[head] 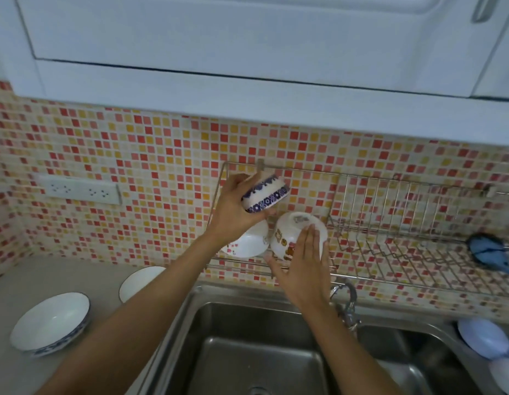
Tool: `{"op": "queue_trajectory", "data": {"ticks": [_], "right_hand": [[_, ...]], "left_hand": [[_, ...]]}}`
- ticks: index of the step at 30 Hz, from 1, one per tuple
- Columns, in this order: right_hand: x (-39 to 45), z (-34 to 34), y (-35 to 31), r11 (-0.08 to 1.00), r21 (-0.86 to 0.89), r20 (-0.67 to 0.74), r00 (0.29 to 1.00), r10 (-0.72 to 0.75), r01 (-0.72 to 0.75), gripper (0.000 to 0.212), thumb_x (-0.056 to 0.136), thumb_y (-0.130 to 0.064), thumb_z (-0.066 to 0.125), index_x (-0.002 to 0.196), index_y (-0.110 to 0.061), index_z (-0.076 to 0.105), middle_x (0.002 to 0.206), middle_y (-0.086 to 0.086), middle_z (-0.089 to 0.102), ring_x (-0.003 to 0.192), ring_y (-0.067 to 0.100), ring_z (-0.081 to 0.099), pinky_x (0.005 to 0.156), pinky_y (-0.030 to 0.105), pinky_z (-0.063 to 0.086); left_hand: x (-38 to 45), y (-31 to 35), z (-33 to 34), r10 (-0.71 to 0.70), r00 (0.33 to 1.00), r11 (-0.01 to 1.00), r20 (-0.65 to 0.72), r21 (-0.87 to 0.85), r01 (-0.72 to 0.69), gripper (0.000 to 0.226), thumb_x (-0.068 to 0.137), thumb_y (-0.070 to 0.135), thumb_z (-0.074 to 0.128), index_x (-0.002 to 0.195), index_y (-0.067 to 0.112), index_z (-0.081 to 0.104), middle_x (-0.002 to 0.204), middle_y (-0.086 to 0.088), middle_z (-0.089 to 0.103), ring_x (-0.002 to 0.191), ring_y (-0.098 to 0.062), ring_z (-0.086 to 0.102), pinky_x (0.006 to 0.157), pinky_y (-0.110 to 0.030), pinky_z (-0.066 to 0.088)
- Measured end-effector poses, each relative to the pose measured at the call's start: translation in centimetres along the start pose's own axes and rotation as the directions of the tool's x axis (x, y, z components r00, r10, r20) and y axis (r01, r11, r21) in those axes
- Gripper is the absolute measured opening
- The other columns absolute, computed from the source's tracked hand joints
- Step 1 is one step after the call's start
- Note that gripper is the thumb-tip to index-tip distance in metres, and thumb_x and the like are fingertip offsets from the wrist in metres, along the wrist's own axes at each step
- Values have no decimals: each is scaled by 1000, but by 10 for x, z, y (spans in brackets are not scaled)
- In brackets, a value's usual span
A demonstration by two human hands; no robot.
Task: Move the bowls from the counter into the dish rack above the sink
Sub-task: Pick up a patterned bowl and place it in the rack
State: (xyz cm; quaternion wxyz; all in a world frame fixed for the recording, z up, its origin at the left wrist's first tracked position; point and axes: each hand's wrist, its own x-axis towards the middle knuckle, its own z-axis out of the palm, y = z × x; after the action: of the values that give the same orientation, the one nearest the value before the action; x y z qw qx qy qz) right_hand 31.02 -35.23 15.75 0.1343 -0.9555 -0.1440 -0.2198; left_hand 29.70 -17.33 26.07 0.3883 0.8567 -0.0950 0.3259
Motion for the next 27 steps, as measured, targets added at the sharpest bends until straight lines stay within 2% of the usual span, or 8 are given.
{"op": "queue_trajectory", "data": {"ticks": [2,4,7,10,15,21,27], "right_hand": [[-1,0,1,1000,-18,-12,1000,-12,11,104,84,-81,11,151,-4,-9,161,16,-6,149,26,-6,120,45,-6],[0,1,1,1000,-21,-6,1000,-19,19,104,84,-81,11,151,-4,-9,161,16,-7,149,26,-7,119,44,-10],[0,3,2,1000,-8,-16,1000,-23,23,105,84,-81,12,152,-3,-6,161,17,-4,149,26,-6,119,43,-11],[1,5,1,1000,-18,-35,999,-19,18,105,84,-80,12,152,-1,1,161,18,3,150,27,1,119,44,-9],[1,7,2,999,-43,-48,999,-23,21,106,83,-82,7,152,-1,4,161,18,4,149,27,3,117,41,-15],[1,9,1,999,-39,-66,998,-11,8,106,84,-81,14,152,0,7,160,19,6,149,27,5,119,42,-9],[0,10,1,999,-45,-71,997,-10,7,107,83,-82,14,152,0,6,160,19,6,150,27,5,120,43,-9]], "left_hand": [[-3,-10,9,73,996,985,46,151,-79,79,72,42,77,141,23,42,139,-10,38,131,-21,34,112,-29,30],[-5,-20,15,127,987,943,102,298,-152,80,72,48,74,141,23,42,142,-11,39,136,-27,30,117,-46,24],[-10,-34,21,148,972,869,185,445,-217,77,73,48,73,139,21,45,138,-14,46,132,-38,36,116,-55,20],[-15,-43,24,147,964,828,220,505,-241,75,69,40,78,135,18,50,134,-16,50,126,-43,42,112,-55,26],[-18,-53,32,127,948,800,292,534,-271,79,67,39,80,137,21,48,138,-12,48,131,-36,40,111,-52,29],[-20,-63,37,-9,956,858,294,493,-144,89,65,39,83,141,23,40,145,-6,40,134,-32,31,111,-49,34],[-20,-64,40,-42,942,856,333,498,-138,96,62,34,85,143,20,37,145,-8,37,131,-32,31,110,-46,32]]}}
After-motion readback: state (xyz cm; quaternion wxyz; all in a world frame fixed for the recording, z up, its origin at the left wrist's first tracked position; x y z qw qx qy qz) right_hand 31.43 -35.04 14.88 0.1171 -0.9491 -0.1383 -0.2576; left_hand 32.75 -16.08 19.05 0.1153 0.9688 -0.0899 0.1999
